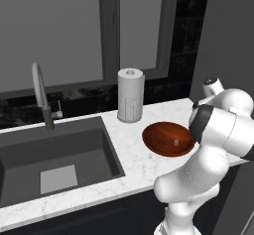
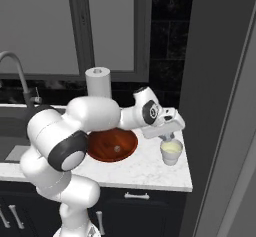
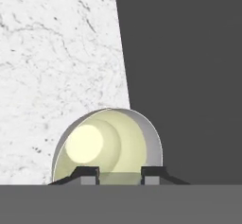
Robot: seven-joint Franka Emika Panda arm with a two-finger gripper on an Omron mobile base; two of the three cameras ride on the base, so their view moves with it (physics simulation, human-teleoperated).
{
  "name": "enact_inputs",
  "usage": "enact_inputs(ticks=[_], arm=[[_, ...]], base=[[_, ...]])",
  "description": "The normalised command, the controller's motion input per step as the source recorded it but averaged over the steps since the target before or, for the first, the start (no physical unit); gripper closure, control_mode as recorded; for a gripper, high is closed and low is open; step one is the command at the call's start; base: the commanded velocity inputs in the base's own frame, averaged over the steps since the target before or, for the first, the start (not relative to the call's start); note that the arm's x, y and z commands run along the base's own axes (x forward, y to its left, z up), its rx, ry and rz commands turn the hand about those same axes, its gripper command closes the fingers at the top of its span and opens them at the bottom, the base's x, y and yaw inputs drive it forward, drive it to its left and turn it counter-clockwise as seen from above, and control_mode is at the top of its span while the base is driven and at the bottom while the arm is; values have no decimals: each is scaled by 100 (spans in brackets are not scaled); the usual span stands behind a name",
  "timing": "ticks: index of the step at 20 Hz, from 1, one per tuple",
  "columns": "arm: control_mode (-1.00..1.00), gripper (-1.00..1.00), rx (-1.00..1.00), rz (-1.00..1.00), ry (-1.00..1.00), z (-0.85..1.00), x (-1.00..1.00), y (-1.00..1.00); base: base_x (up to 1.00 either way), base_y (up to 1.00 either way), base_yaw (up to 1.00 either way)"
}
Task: Grab a lemon wedge from the fridge and one ice cube from the ice bowl, and put them in the glass of lemonade.
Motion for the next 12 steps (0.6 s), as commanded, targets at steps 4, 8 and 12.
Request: enact_inputs(ticks=[4, 8, 12], arm=[[-100, 100, 0, 4, 0, -36, 2, -12], [-100, 100, 0, 4, 0, -28, 0, -29], [-100, 100, 0, 2, 0, -17, 1, -12]], base=[[0, 0, 0], [0, 0, 0], [0, 0, 0]])
